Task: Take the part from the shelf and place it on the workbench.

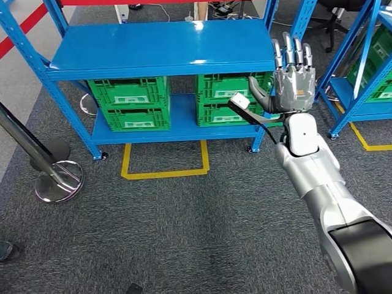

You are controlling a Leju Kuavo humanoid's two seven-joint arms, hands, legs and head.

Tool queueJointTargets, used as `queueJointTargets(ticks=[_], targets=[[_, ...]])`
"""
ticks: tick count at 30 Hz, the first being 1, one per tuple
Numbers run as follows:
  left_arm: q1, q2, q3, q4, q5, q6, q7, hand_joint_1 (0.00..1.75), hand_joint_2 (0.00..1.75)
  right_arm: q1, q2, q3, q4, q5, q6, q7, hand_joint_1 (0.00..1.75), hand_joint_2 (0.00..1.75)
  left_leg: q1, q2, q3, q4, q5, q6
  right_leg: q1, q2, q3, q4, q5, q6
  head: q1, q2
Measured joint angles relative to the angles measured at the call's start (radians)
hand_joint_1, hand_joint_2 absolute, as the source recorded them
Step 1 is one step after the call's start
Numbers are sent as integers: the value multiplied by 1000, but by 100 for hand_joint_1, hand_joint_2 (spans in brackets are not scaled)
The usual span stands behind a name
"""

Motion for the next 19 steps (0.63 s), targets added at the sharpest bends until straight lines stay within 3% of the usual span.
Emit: queueJointTargets(ticks=[1,3,4,5,6,8,9,10,13,15,17,18,19], targets=[[0,1,0,0,0,0,0,0,0,-1,0,0,2,0,0,0,0,0,2,0,-26,51,-23,-6,-3,-1,8,-2,-4,-3,-1,0],[0,2,0,0,0,0,0,0,0,0,0,1,6,1,-1,0,0,0,8,1,-107,190,-71,-17,-3,-1,20,-3,-16,-6,-2,0],[1,2,0,0,0,0,0,0,0,1,0,1,8,1,-1,0,0,0,11,1,-144,242,-78,-20,-3,-1,26,-2,-23,-5,-1,0],[1,3,0,0,0,0,0,0,0,3,0,1,10,1,-1,0,0,0,13,1,-166,260,-65,-23,-4,-1,34,-2,-30,-3,-1,0],[1,3,0,0,0,0,0,0,0,4,0,2,11,1,-1,0,0,0,15,1,-168,238,-31,-24,-4,0,43,-2,-37,-1,-2,0],[2,4,0,0,0,0,0,0,0,4,0,2,11,1,-1,0,0,0,16,2,-124,108,67,-22,-6,0,64,-1,-53,4,-2,0],[2,4,0,0,0,0,0,0,0,3,0,2,12,1,-1,0,0,0,15,2,-96,43,98,-19,-5,1,72,0,-61,8,-2,0],[1,5,0,0,0,0,0,0,0,1,0,2,12,1,-1,0,0,0,14,3,-76,-3,111,-13,-4,2,75,1,-67,12,-2,0],[0,4,0,0,0,0,0,0,0,-1,0,1,12,1,-1,0,0,0,12,3,-60,-34,96,5,-3,4,75,0,-79,27,-1,0],[1,4,0,0,0,1,0,0,0,-2,0,1,11,1,-1,0,0,0,14,3,-49,-40,91,18,-6,3,59,32,-98,37,1,0],[-1,3,0,0,0,1,0,0,0,-2,0,0,12,1,-2,1,0,0,14,3,-36,-43,81,29,-9,2,-2,145,-141,44,4,0],[-2,3,0,0,0,1,0,0,0,0,0,0,12,1,-2,1,0,0,14,3,-30,-43,75,32,-10,2,-48,219,-162,47,5,0],[-1,3,0,0,0,1,0,0,0,2,-1,0,13,1,-1,1,0,0,14,3,-27,-43,72,33,-10,2,-73,260,-175,48,6,0]])
